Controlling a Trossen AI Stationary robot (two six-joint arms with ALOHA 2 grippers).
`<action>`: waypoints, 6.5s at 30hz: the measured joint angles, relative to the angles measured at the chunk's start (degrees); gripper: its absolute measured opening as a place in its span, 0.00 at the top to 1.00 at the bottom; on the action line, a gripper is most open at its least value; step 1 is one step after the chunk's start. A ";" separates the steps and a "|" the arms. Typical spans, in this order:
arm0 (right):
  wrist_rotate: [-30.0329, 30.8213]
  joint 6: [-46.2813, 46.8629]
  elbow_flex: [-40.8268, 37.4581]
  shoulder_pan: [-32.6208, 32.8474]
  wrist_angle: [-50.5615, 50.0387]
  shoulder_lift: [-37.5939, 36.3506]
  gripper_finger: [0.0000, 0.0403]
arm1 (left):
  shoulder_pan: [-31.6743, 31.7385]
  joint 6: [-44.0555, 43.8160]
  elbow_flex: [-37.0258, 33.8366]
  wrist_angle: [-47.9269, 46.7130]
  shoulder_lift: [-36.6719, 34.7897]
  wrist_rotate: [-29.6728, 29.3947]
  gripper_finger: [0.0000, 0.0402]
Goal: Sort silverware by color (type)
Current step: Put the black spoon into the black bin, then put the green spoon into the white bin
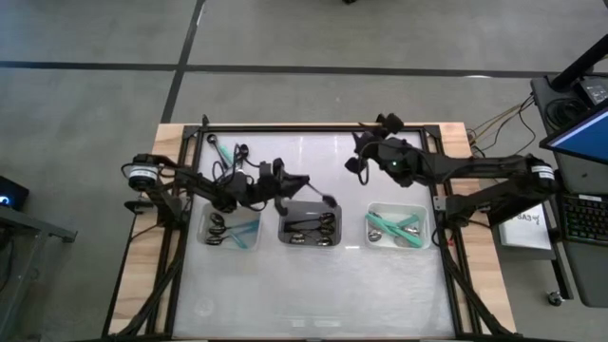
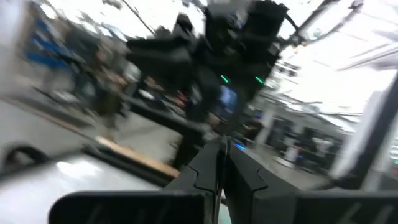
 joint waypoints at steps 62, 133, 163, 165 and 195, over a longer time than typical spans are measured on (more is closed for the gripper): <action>-0.60 7.83 -0.24 -4.19 -6.83 9.30 0.68 | 19.41 0.94 4.23 -88.38 -26.97 -4.21 0.82; -9.61 8.52 -0.72 -10.95 -7.29 9.30 0.68 | 41.89 -20.31 4.91 -101.18 -15.51 -11.20 0.82; -9.60 8.46 -0.74 -10.95 -10.26 9.30 0.68 | 40.87 -10.92 5.06 -108.43 -12.50 -10.37 0.82; -9.60 8.48 -0.74 -10.95 -10.26 9.30 0.68 | 40.87 -13.09 5.07 -108.38 -12.44 -9.95 0.82; -11.60 6.87 -1.01 -11.76 -10.07 9.28 0.68 | 40.10 -10.00 8.83 -102.79 -18.82 -7.76 0.95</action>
